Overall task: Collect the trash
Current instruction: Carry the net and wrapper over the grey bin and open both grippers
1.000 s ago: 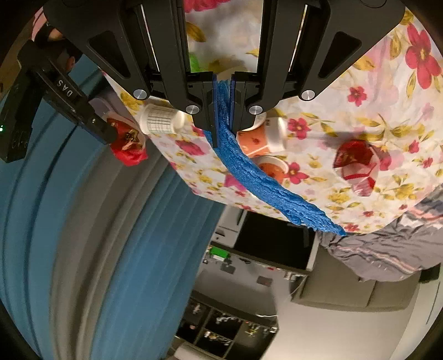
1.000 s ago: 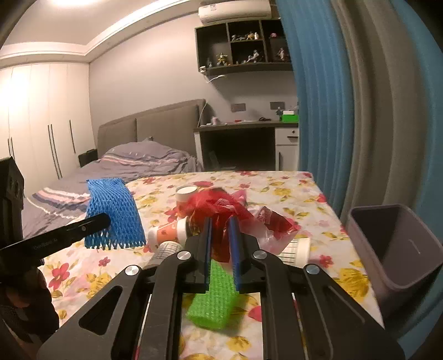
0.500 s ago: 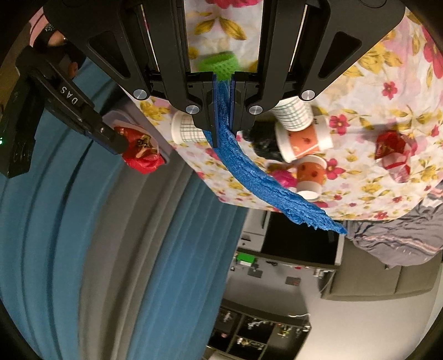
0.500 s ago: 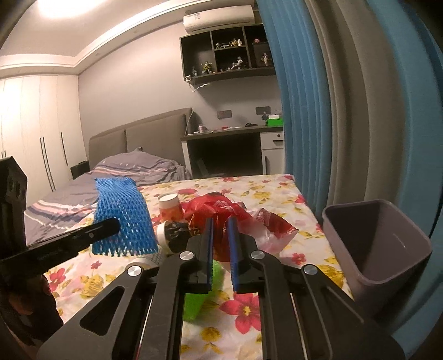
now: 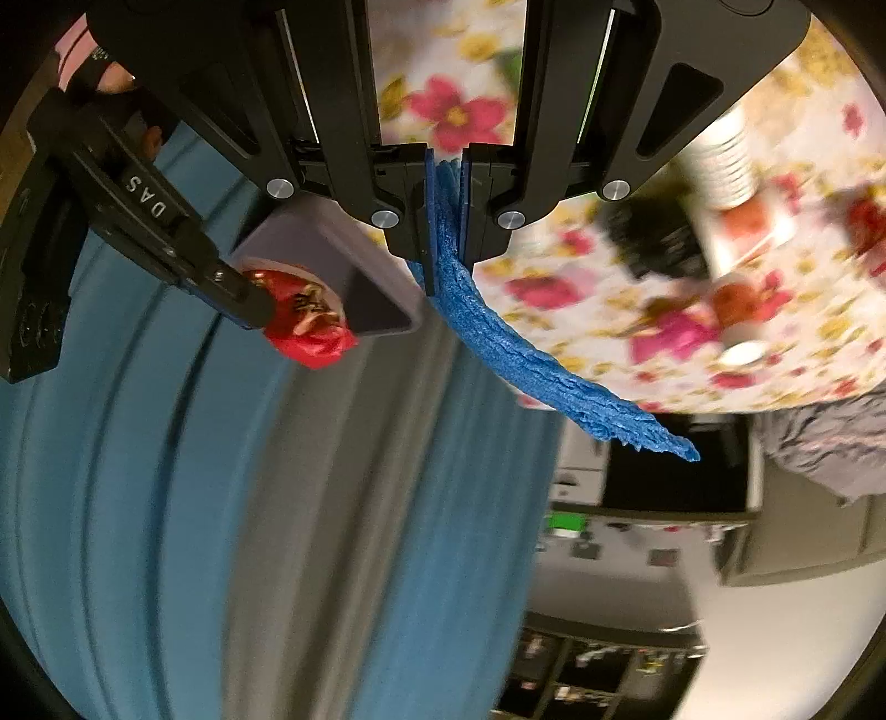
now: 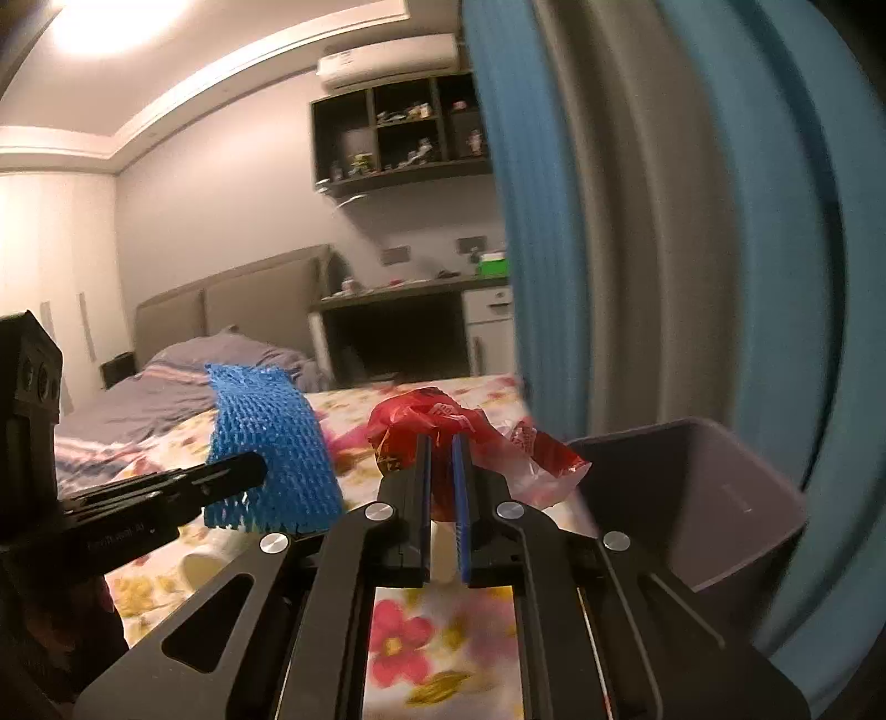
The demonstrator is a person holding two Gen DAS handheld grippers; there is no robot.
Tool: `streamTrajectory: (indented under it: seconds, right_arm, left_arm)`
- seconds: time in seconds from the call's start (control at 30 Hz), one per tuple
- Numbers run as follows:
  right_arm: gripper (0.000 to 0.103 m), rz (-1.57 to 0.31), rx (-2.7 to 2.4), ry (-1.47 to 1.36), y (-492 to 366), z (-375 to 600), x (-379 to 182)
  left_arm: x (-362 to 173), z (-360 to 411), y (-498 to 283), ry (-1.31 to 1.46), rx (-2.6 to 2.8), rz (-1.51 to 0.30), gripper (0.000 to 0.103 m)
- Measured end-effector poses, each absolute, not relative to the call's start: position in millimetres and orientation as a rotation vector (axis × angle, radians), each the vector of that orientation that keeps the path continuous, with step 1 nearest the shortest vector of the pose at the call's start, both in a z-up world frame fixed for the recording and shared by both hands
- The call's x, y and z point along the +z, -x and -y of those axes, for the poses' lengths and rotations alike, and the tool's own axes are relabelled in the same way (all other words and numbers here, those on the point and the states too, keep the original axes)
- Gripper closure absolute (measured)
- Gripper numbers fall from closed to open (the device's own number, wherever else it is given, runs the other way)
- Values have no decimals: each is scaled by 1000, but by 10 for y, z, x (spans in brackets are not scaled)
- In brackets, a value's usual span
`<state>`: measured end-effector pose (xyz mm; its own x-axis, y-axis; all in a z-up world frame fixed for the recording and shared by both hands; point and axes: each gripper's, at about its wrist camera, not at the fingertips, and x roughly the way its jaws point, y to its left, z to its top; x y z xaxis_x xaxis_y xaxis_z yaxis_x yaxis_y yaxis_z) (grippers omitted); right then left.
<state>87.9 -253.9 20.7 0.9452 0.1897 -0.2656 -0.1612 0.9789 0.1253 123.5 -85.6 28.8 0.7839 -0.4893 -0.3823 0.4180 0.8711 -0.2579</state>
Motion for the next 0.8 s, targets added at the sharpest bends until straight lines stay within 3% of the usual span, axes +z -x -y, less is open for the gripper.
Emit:
streamTrajectory:
  seconds: [0.43, 0.8]
  right_arm:
    - [95, -246, -43, -149, -1162, 3515, 260]
    - [95, -292, -99, -192, -1442, 3888, 73]
  left_arm:
    - [256, 2169, -1959, 101, -749, -526, 99]
    - [-41, 2681, -2341, 83, -839, -618, 98]
